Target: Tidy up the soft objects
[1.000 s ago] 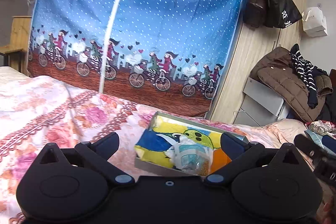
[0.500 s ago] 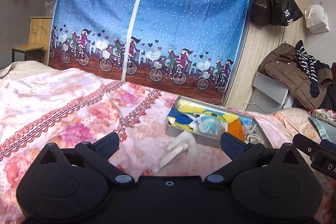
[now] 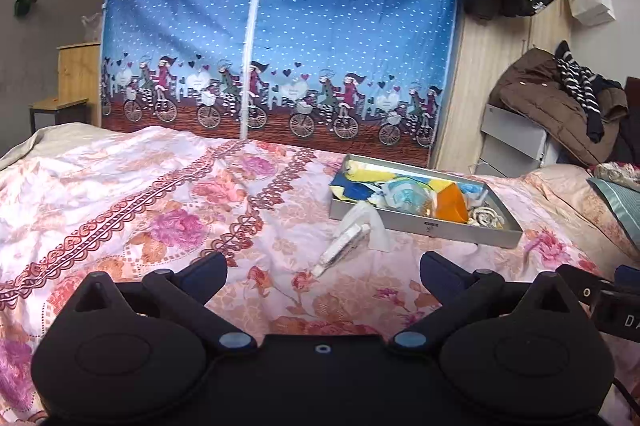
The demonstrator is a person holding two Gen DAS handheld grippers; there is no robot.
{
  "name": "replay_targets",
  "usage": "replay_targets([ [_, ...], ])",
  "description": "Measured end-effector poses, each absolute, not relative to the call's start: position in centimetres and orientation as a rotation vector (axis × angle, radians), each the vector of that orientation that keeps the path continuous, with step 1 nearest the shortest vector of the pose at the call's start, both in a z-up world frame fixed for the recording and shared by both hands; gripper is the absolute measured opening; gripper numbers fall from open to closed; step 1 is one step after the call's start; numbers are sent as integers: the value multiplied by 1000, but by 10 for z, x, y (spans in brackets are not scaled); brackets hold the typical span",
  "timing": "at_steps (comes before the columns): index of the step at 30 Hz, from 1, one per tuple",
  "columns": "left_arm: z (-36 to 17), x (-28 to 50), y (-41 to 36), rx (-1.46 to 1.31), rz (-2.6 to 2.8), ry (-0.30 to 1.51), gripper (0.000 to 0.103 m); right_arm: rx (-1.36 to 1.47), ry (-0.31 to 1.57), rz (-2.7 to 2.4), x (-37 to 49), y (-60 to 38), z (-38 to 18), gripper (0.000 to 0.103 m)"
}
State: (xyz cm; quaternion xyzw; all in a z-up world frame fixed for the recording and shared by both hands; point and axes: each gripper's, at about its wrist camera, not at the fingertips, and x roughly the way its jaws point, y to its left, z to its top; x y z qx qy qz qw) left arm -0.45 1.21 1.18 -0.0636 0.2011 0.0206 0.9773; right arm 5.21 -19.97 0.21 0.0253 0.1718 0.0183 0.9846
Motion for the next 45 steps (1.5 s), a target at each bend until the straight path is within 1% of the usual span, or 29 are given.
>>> replay_targets([
  [3, 10, -4, 7, -102, 27, 414, 102, 55, 360, 25, 54, -197, 0, 103],
  [20, -2, 13, 9, -139, 24, 472, 102, 46, 428, 35, 56, -191, -17, 103],
  [45, -3, 14, 8, -137, 23, 474, 102, 13, 455, 52, 60, -186, -21, 103],
])
